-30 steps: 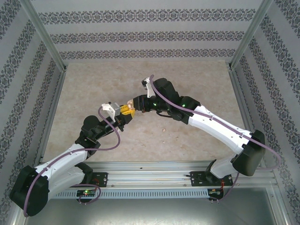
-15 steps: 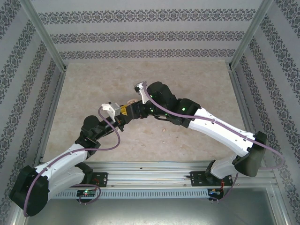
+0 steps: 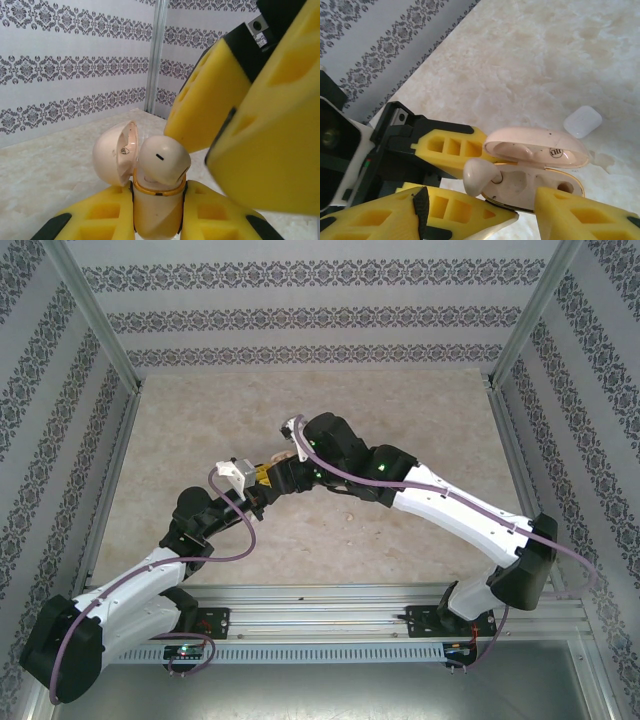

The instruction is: Insert the wireless bluetooth earbuds into the charging case

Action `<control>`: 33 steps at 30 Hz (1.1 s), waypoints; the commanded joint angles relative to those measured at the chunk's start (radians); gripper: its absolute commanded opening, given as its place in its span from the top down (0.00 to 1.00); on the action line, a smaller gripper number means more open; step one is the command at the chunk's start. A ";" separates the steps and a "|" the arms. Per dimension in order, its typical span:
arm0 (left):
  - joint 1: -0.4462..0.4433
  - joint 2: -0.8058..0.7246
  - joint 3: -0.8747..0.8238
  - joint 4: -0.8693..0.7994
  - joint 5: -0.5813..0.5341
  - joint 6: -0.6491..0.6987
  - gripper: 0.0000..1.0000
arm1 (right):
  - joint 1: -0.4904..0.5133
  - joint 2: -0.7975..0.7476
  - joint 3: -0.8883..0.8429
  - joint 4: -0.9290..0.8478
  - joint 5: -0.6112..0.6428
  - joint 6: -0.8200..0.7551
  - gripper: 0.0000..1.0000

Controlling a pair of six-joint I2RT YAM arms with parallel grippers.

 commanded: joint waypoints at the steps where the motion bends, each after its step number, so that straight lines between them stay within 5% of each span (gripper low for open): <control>1: -0.009 -0.020 0.007 0.020 0.013 -0.002 1.00 | 0.001 0.009 0.037 -0.028 0.025 -0.030 0.41; 33: -0.009 -0.024 0.004 0.016 0.013 -0.009 1.00 | -0.049 -0.077 -0.034 0.001 0.055 -0.003 0.56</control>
